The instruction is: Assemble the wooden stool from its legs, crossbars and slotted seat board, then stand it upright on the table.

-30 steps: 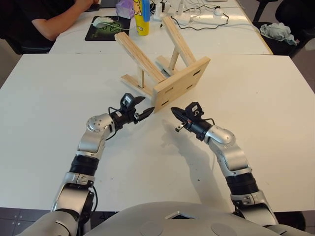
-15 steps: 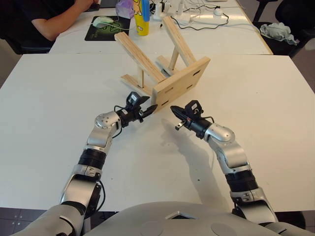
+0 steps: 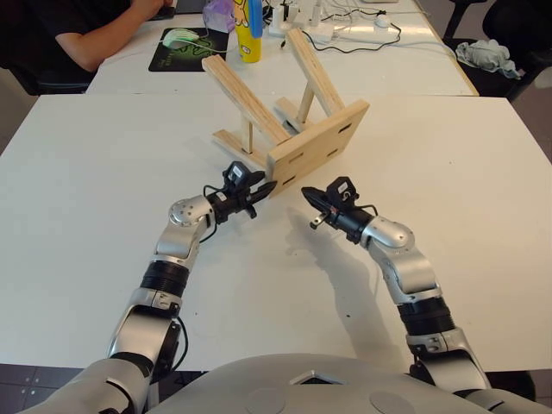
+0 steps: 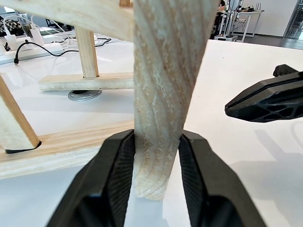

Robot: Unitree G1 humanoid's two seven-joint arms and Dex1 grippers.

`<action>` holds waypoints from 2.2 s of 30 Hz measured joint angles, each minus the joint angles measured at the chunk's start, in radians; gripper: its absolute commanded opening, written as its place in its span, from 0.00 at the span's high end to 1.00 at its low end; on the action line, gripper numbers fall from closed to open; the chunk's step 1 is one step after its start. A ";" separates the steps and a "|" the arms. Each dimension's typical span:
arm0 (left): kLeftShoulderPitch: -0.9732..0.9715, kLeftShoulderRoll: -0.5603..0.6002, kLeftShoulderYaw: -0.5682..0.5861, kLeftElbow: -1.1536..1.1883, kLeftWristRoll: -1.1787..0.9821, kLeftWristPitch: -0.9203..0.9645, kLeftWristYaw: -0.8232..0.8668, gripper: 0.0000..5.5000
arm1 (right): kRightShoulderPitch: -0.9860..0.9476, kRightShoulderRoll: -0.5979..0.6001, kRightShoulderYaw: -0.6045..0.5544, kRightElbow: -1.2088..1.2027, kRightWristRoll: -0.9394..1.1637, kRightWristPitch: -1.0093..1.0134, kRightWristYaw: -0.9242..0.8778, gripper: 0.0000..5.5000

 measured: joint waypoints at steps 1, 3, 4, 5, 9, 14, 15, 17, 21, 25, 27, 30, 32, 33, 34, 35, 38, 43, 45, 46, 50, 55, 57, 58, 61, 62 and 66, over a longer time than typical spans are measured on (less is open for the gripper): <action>0.013 0.010 0.001 -0.016 -0.007 0.002 -0.010 0.75 | 0.004 -0.023 -0.017 0.007 0.004 -0.005 0.008 1.00; 0.044 0.029 0.008 -0.057 -0.018 0.013 -0.031 0.75 | 0.016 -0.069 -0.057 0.039 0.012 -0.023 0.024 1.00; 0.067 0.039 0.014 -0.087 -0.032 0.025 -0.044 0.75 | 0.021 -0.095 -0.083 0.065 0.015 -0.031 0.037 1.00; 0.092 0.051 0.019 -0.121 -0.050 0.036 -0.065 0.75 | 0.024 -0.119 -0.112 0.097 0.015 -0.040 0.047 1.00; 0.190 0.098 0.023 -0.280 -0.111 0.102 -0.127 0.75 | -0.009 -0.181 -0.189 0.205 0.052 -0.065 0.095 1.00; 0.286 0.177 0.015 -0.448 -0.175 0.191 -0.211 0.75 | -0.051 -0.239 -0.193 0.292 0.129 -0.027 0.292 0.90; 0.299 0.206 0.018 -0.473 -0.190 0.208 -0.237 0.75 | -0.058 -0.287 -0.192 0.338 0.135 0.001 0.372 0.88; 0.308 0.253 0.023 -0.492 -0.200 0.219 -0.279 0.75 | -0.074 -0.370 -0.190 0.425 0.139 0.025 0.490 0.82; 0.305 0.313 0.042 -0.490 -0.216 0.221 -0.339 0.75 | -0.154 -0.481 -0.179 0.625 0.118 -0.011 0.671 0.70; 0.298 0.339 0.053 -0.485 -0.258 0.256 -0.380 0.75 | -0.252 -0.488 -0.152 0.738 0.091 -0.086 0.771 0.64; 0.291 0.351 0.053 -0.474 -0.271 0.266 -0.404 0.75 | -0.286 -0.468 -0.150 0.755 0.092 -0.117 0.806 0.64; 0.273 0.370 0.050 -0.440 -0.279 0.264 -0.450 0.75 | -0.309 -0.414 -0.146 0.745 0.115 -0.125 0.865 0.64; 0.256 0.375 0.046 -0.419 -0.281 0.264 -0.468 0.75 | -0.301 -0.392 -0.142 0.711 0.133 -0.108 0.884 0.64; 0.244 0.377 0.043 -0.406 -0.280 0.263 -0.479 0.75 | -0.293 -0.381 -0.142 0.684 0.142 -0.089 0.894 0.64; 0.240 0.382 0.043 -0.397 -0.281 0.262 -0.492 0.75 | -0.284 -0.379 -0.143 0.666 0.149 -0.074 0.895 0.64; 0.236 0.388 0.043 -0.392 -0.281 0.261 -0.502 0.75 | -0.274 -0.379 -0.143 0.651 0.152 -0.062 0.898 0.64; 0.231 0.398 0.042 -0.376 -0.282 0.254 -0.530 0.75 | -0.239 -0.384 -0.144 0.606 0.167 -0.034 0.910 0.64; 0.222 0.404 0.040 -0.369 -0.284 0.254 -0.550 0.75 | -0.216 -0.397 -0.146 0.556 0.171 -0.007 0.917 0.64; 0.217 0.405 0.038 -0.367 -0.286 0.257 -0.555 0.75 | -0.213 -0.403 -0.146 0.548 0.171 -0.003 0.924 0.64; 0.215 0.405 0.036 -0.367 -0.286 0.258 -0.557 0.75 | -0.211 -0.406 -0.144 0.548 0.169 -0.008 0.929 0.64; 0.203 0.405 0.026 -0.366 -0.287 0.263 -0.558 0.75 | -0.213 -0.418 -0.142 0.581 0.167 -0.053 0.959 0.64; 0.196 0.405 0.021 -0.360 -0.289 0.263 -0.561 0.75 | -0.219 -0.435 -0.124 0.592 0.157 -0.076 0.995 0.64; 0.190 0.405 0.018 -0.357 -0.289 0.264 -0.562 0.75 | -0.226 -0.445 -0.103 0.623 0.109 -0.142 0.990 0.64; 0.188 0.406 0.017 -0.356 -0.288 0.264 -0.563 0.75 | -0.230 -0.448 -0.102 0.654 0.091 -0.166 0.986 0.64; 0.180 0.406 0.014 -0.349 -0.288 0.264 -0.566 0.75 | -0.238 -0.457 -0.102 0.700 0.080 -0.195 0.988 0.64; 0.180 0.407 0.013 -0.349 -0.288 0.264 -0.566 0.75 | -0.241 -0.458 -0.102 0.703 0.080 -0.195 0.991 0.64; 0.179 0.407 0.010 -0.349 -0.287 0.264 -0.566 0.75 | -0.251 -0.457 -0.103 0.680 0.099 -0.166 1.006 0.64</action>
